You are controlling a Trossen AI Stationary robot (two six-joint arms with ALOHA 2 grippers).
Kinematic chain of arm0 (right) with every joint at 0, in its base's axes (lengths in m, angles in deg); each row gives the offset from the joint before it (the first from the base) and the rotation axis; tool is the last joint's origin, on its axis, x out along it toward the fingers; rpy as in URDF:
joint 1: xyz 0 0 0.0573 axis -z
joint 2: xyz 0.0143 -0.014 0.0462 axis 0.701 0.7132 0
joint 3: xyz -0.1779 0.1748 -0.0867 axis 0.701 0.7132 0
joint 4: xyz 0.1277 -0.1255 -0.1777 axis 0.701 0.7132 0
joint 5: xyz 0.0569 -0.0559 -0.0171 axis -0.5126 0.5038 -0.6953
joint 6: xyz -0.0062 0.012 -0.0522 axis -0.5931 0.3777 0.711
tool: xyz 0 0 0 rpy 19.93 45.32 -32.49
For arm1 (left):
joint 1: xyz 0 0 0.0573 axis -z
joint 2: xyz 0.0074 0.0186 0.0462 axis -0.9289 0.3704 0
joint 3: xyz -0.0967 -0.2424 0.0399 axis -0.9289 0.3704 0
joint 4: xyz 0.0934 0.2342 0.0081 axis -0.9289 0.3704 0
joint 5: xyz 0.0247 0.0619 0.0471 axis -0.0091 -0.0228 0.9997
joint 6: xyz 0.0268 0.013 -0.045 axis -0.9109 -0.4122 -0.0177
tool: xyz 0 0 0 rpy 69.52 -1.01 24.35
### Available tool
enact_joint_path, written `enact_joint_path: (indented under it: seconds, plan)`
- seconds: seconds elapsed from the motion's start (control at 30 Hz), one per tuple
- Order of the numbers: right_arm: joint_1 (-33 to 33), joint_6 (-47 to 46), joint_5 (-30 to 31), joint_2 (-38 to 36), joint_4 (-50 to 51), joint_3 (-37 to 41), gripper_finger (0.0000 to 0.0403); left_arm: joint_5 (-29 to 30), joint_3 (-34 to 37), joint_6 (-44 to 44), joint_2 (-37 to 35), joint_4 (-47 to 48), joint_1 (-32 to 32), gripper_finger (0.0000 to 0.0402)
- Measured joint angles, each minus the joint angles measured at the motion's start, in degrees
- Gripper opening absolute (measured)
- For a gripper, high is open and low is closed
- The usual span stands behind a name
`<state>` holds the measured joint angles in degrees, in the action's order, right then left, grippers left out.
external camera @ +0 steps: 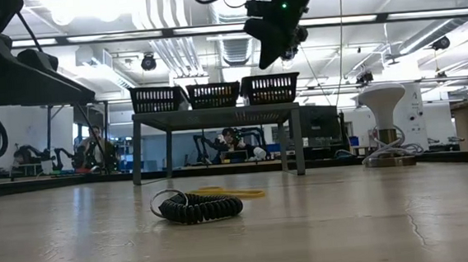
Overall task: Pick & Place Office Desk Supplies
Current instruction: Put the yellow rubber band into the right black bin on the shelf, then put the black spring keychain into the left black bin on the shelf
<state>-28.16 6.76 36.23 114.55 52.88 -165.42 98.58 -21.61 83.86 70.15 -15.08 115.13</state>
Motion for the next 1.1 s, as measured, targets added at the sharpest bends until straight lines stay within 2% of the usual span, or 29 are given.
enact_joint_path:
  seconds: [0.2,0.33,0.47,0.57,0.73,0.83,0.9,1.0,1.1]
  plan:
    - [-1.54,2.46,-0.31,-0.92,-1.31,0.0,0.009,0.14,0.0,0.0,0.0,-0.06,0.0,0.0184]
    - [-8.69,3.19,-0.88,-0.76,-2.26,0.71,0.0105,0.15,0.0,0.0,0.0,-0.06,0.0,0.0184]
    - [-18.84,2.27,-1.03,-0.15,-5.76,4.2,0.0105,0.15,0.0,0.02,0.0,-0.06,0.0,0.0184]
    - [-26.73,0.56,-1.05,0.47,-13.07,10.02,0.01,-0.48,0.0,0.15,0.0,-0.06,0.0,0.0184]
    - [-37.98,-2.83,-2.58,4.21,-35.07,22.51,0.0094,-1.5,-0.02,-0.07,0.02,-0.92,-0.03,0.0184]
    - [-40.82,-7.72,-7.64,7.84,-48.93,26.98,0.01,-2.97,-0.13,-0.58,0.03,-2.27,-0.31,0.0184]
    - [-41.06,-11.07,-12.0,10.83,-54.57,28.18,0.0111,-5.29,-0.79,-2.46,0.31,-3.47,-0.96,0.0184]
    - [-40.52,-14.28,-19.81,15.74,-56.69,27.87,0.0133,-9.15,-2.48,-5.68,1.5,-4.39,-2.13,0.0184]
    - [-40.39,-10.94,-27.1,19.85,-55.19,24.9,0.0155,-12.44,-4.69,-8.71,4.04,-4.86,-3.41,0.0184]
